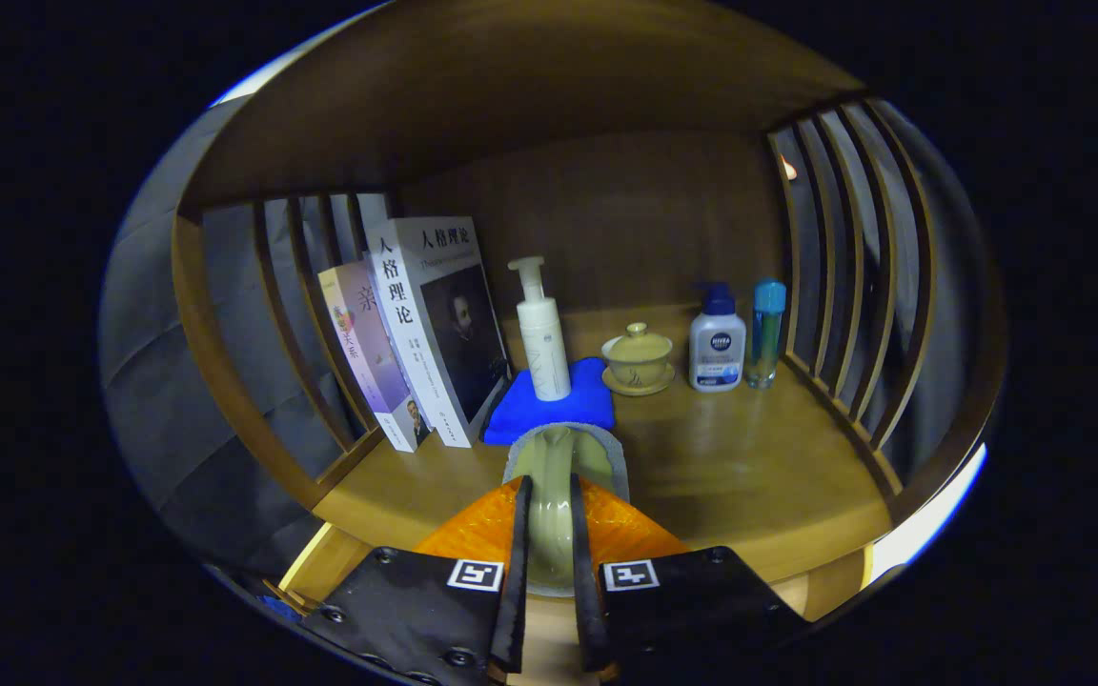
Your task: Pull open the drawer, take out the items inside it, and place them on the countertop above the cabinet.
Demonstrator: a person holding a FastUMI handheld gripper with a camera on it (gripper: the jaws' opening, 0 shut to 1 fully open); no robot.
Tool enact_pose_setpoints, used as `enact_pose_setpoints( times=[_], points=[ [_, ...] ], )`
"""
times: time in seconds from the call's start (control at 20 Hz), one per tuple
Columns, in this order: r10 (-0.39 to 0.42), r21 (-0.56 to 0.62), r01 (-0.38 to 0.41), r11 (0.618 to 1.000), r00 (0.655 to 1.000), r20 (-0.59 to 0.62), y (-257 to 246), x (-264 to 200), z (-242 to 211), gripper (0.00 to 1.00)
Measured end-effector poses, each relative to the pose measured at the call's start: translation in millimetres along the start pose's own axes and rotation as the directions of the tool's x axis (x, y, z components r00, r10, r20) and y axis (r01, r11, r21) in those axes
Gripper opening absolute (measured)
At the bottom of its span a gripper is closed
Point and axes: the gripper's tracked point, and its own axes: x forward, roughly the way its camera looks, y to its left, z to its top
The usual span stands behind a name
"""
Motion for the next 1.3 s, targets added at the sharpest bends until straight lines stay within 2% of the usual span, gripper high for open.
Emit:
enact_pose_setpoints(
  times=[0.2, 0.35, 0.5, 0.7, 0.85, 1.0, 1.05, 1.3],
  points=[
    [-0.096, 0.026, 0.097, 0.995, 0.995, -0.011, -17, 19, -10, 0.24],
    [-0.106, 0.077, 0.107, 0.991, 0.994, -0.014, -18, 26, -14, 0.25],
    [-0.106, 0.069, 0.105, 0.992, 0.994, 0.005, -18, 22, -13, 0.50],
    [-0.067, 0.038, 0.063, 0.997, 0.992, 0.104, -8, -11, -5, 0.83],
    [-0.026, 0.007, 0.026, 1.000, 0.988, 0.154, 0, -48, -7, 0.83],
    [0.003, -0.039, 0.005, 0.999, 0.979, 0.205, 5, -84, -11, 0.89],
    [0.003, -0.058, 0.010, 0.998, 0.975, 0.223, 4, -95, -12, 0.94],
    [-0.019, -0.146, 0.075, 0.987, 0.937, 0.350, 5, -154, -33, 0.99]
  ],
)
